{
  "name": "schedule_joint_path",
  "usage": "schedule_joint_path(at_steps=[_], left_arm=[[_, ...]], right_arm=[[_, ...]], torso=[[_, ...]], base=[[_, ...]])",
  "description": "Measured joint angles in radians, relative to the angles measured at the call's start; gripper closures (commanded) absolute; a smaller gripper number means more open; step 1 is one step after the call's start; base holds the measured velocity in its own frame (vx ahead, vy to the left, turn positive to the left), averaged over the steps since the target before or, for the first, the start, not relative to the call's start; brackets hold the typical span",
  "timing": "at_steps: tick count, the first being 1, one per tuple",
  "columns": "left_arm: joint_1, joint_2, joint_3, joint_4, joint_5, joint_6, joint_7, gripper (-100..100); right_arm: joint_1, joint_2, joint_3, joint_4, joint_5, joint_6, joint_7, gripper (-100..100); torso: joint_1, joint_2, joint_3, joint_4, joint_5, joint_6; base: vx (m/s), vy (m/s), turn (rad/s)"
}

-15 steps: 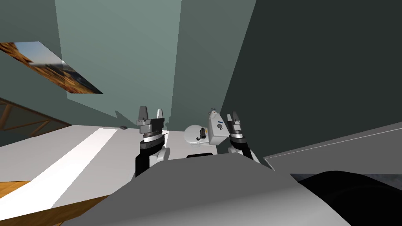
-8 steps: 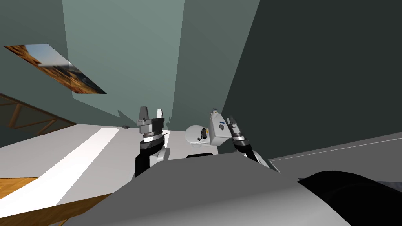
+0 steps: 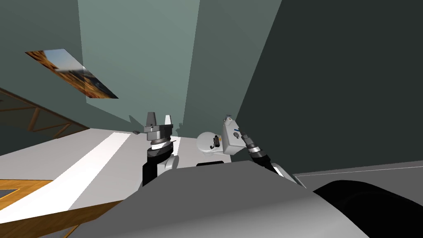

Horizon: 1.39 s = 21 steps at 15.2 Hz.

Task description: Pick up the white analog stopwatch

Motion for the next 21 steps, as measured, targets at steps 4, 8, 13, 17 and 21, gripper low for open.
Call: schedule_joint_path(at_steps=[4,8,13,17,21], left_arm=[[0.000,0.000,0.000,0.000,0.000,0.000,0.000,0],[0.000,0.000,0.000,0.000,0.000,0.000,0.000,0],[0.000,0.000,0.000,0.000,0.000,0.000,0.000,0],[0.000,0.000,0.000,0.000,0.000,0.000,0.000,0],[0.000,0.000,0.000,0.000,0.000,0.000,0.000,0]], right_arm=[[0.055,-0.081,-0.023,0.035,0.022,0.038,0.007,-100],[0.101,-0.155,-0.041,0.065,0.039,0.075,0.012,-100],[0.170,-0.245,-0.071,0.101,0.050,0.114,0.014,-100],[0.212,-0.314,-0.082,0.141,0.061,0.147,0.019,-100],[0.267,-0.393,-0.109,0.172,0.061,0.180,0.014,-100]], torso=[[0.001,-0.001,0.000,0.000,0.000,0.000],[0.000,0.000,0.000,0.000,0.000,0.000],[0.000,0.000,0.000,0.000,0.000,0.000],[0.001,-0.001,0.000,0.000,0.000,0.000],[0.000,-0.001,0.000,0.000,0.000,0.000]], base=[[0.036,0.056,0.080],[0.031,0.040,0.078],[0.034,0.038,0.096],[0.036,0.045,0.094],[0.037,0.037,0.109]])
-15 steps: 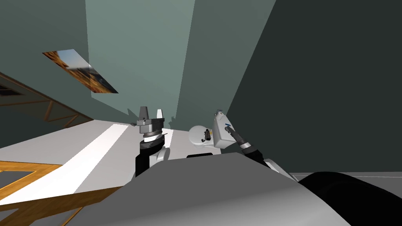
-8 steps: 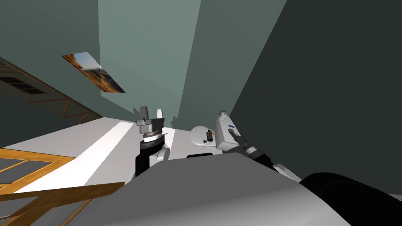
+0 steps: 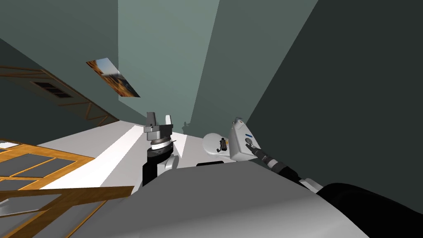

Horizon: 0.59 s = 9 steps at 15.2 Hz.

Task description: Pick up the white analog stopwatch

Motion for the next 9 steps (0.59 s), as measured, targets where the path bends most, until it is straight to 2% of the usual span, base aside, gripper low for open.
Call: schedule_joint_path(at_steps=[2,9], left_arm=[[0.000,0.000,0.000,0.000,0.000,0.000,0.000,0],[0.000,0.000,0.000,0.000,0.000,0.000,0.000,0]], right_arm=[[0.020,-0.035,-0.004,0.013,0.003,0.022,0.001,-100],[0.104,-0.173,-0.027,0.112,-0.002,0.073,0.000,-100]], torso=[[0.000,-0.001,0.000,0.000,0.000,0.000],[0.000,-0.001,-0.001,0.000,0.000,0.000]], base=[[0.045,0.036,0.100],[0.046,0.038,0.148]])
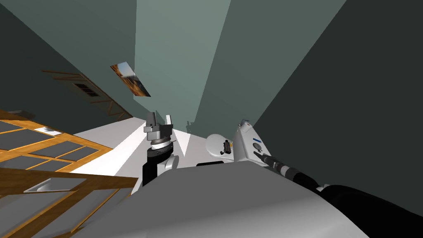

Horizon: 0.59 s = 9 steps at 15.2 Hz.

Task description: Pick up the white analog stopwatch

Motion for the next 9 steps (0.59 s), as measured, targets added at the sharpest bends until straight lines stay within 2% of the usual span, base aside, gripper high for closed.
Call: schedule_joint_path(at_steps=[2,3,5,7,9], left_arm=[[0.000,0.000,0.000,0.000,0.000,0.000,0.000,0],[0.000,0.000,0.000,0.000,0.000,0.000,0.000,0],[0.000,0.000,0.000,0.000,0.000,0.000,0.000,0],[0.000,0.000,0.000,0.000,0.000,0.000,0.000,0],[0.000,0.000,0.000,0.000,0.000,0.000,0.000,0]], right_arm=[[0.037,-0.033,-0.015,0.014,-0.004,0.010,0.001,-100],[0.041,-0.049,-0.015,0.023,-0.006,0.016,0.000,-100],[0.054,-0.090,-0.013,0.041,-0.011,0.044,-0.004,-100],[0.091,-0.135,-0.025,0.060,-0.020,0.066,-0.007,-100],[0.111,-0.166,-0.028,0.084,-0.027,0.079,-0.007,-100]], torso=[[0.000,0.000,0.000,0.000,0.000,0.000],[-0.001,0.000,0.000,0.000,0.000,0.000],[0.000,0.000,0.000,0.000,0.000,0.000],[0.000,-0.001,0.000,0.000,0.000,0.000],[-0.001,0.000,0.000,0.000,0.000,0.001]], base=[[0.045,0.023,0.099],[0.034,0.030,0.085],[0.049,0.041,0.189],[0.060,0.030,0.203],[0.011,0.007,0.036]])
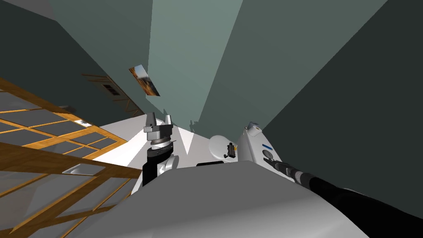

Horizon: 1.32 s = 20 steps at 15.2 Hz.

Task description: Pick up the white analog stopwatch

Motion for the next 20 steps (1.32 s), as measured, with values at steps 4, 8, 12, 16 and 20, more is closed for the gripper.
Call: schedule_joint_path(at_steps=[4,8,12,16,20], left_arm=[[0.000,0.000,0.000,0.000,0.000,0.000,0.000,0],[0.000,0.000,0.000,0.000,0.000,0.000,0.000,0],[0.000,0.000,0.000,0.000,0.000,0.000,0.000,0],[0.000,0.000,0.000,0.000,0.000,0.000,0.000,0],[0.000,0.000,0.000,0.000,0.000,0.000,0.000,0]], right_arm=[[0.034,-0.061,-0.008,0.033,-0.019,0.028,-0.009,-100],[0.019,-0.075,0.005,0.078,-0.030,0.029,-0.015,-100],[-0.018,-0.074,0.027,0.150,-0.045,0.008,-0.026,-100],[-0.069,-0.070,0.060,0.234,-0.061,-0.012,-0.039,-100],[-0.078,-0.072,0.065,0.250,-0.065,-0.019,-0.043,100]], torso=[[-0.003,0.004,0.003,0.001,-0.001,0.000],[-0.001,0.006,0.004,0.002,-0.001,0.000],[0.002,0.008,0.005,0.002,0.000,0.000],[0.001,0.008,0.005,0.002,-0.001,-0.001],[-0.004,0.004,0.002,0.001,-0.002,0.000]], base=[[-0.016,-0.022,0.064],[-0.033,0.013,0.130],[-0.053,0.052,0.181],[-0.055,0.044,0.159],[-0.009,0.008,0.010]])
